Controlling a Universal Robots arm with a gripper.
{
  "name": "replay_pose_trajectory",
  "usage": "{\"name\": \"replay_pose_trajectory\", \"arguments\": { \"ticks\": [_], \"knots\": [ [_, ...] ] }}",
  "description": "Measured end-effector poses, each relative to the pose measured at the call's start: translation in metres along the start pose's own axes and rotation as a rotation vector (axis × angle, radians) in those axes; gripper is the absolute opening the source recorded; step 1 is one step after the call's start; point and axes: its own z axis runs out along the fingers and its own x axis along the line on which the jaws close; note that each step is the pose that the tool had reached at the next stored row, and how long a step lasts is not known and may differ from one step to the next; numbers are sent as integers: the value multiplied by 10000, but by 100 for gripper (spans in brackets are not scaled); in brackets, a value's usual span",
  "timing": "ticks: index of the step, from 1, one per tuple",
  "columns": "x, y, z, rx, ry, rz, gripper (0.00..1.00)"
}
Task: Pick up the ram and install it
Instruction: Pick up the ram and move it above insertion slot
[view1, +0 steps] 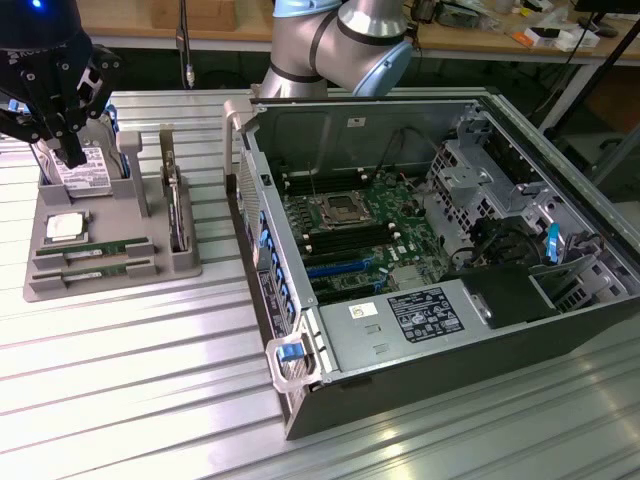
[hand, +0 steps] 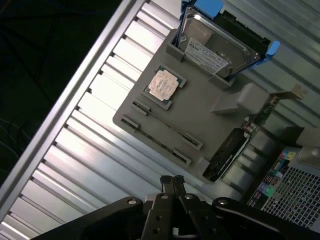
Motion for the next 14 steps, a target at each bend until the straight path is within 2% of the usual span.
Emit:
{"name": "replay_pose_trajectory", "arguments": {
  "ticks": [14],
  "knots": [
    [0,0,0,-4,18,-422,11]
  ]
}}
